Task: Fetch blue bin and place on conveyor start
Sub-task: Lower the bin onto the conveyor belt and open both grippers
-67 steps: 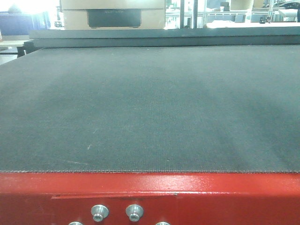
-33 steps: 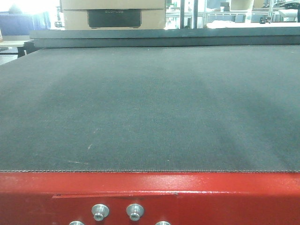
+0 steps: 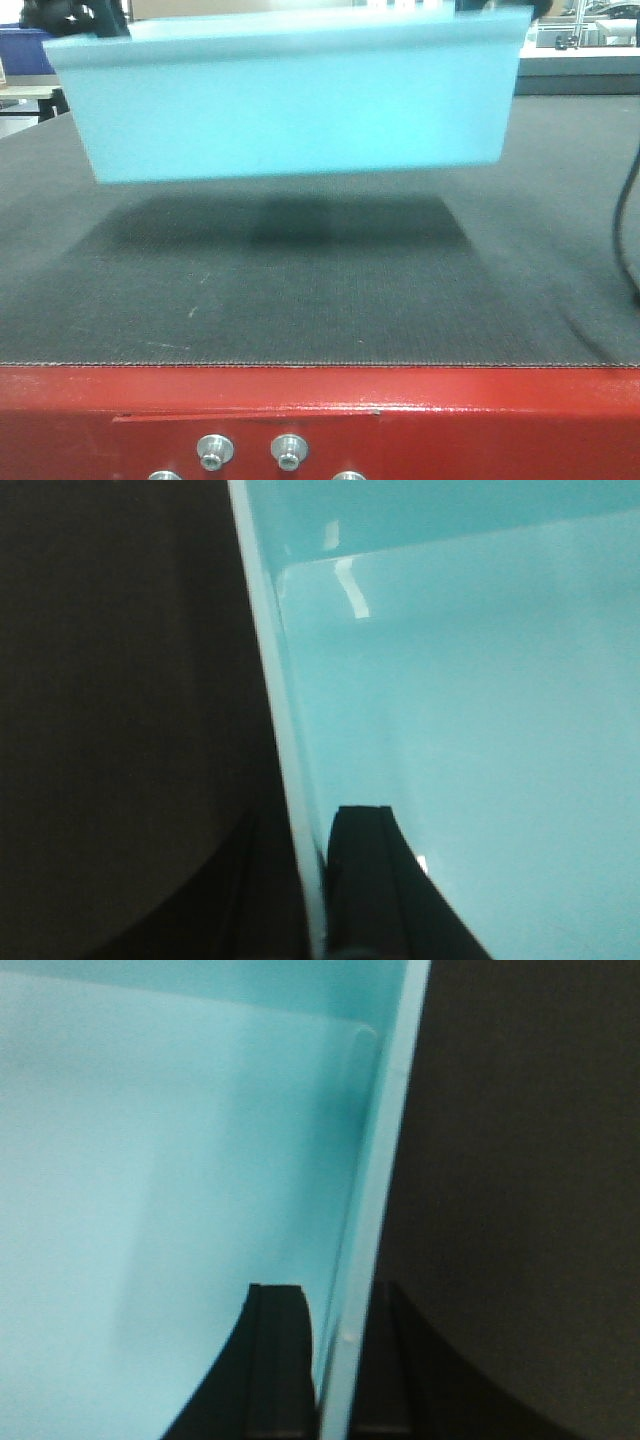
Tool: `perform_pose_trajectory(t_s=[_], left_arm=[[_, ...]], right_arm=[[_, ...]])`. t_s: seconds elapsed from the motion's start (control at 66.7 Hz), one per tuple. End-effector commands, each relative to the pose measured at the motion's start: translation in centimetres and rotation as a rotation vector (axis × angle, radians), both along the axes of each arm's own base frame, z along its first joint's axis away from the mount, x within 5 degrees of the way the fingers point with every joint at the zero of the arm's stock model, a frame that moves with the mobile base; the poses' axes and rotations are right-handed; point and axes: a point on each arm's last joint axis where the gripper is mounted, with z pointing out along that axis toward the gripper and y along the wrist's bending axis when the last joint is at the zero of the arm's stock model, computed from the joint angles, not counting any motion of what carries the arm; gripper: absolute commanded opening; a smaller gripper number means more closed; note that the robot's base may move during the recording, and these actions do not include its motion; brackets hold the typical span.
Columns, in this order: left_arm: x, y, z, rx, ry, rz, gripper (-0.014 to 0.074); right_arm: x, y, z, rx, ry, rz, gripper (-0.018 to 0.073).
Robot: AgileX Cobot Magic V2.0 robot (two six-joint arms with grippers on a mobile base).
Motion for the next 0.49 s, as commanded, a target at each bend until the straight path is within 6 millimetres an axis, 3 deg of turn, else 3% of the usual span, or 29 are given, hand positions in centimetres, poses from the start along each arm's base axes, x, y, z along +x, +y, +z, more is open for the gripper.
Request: perform_pose_trajectory(t_s=[0.0, 0.135, 0.225, 0.3, 0.45, 0.48], left_arm=[[0.9, 0.3, -0.5, 0.004, -0.037, -0.002, -0.0111], [1.5, 0.2, -1.8, 0.012, -0.001, -0.002, -0.0099], [1.5, 0.2, -2.1, 0.016, 0.013, -0.002, -0.0004], [1.5, 0.2, -2.1, 0.016, 0.016, -0.002, 0.0146], [1.2, 0.2, -1.4, 0.014, 0.007, -0.002, 0.0589], [1.1, 0.3, -1.2, 0.013, 0.003, -0.002, 0.0633]], right_arm=[[0.8, 0.3, -0.8, 0.002, -0.013, 0.012, -0.0151], [1.4, 0.4, -2.2, -0.005, 0.019, 0.012, -0.0141], [1.4, 0.4, -2.3, -0.005, 0.021, 0.012, -0.0051], [1.3, 0.4, -2.0, -0.005, 0.011, 0.012, 0.0099], [1.0, 0.2, -1.0, -0.013, -0.013, 0.013, 0.0470], [0.9, 0.1, -0.7, -0.017, -0.022, 0.013, 0.0536]])
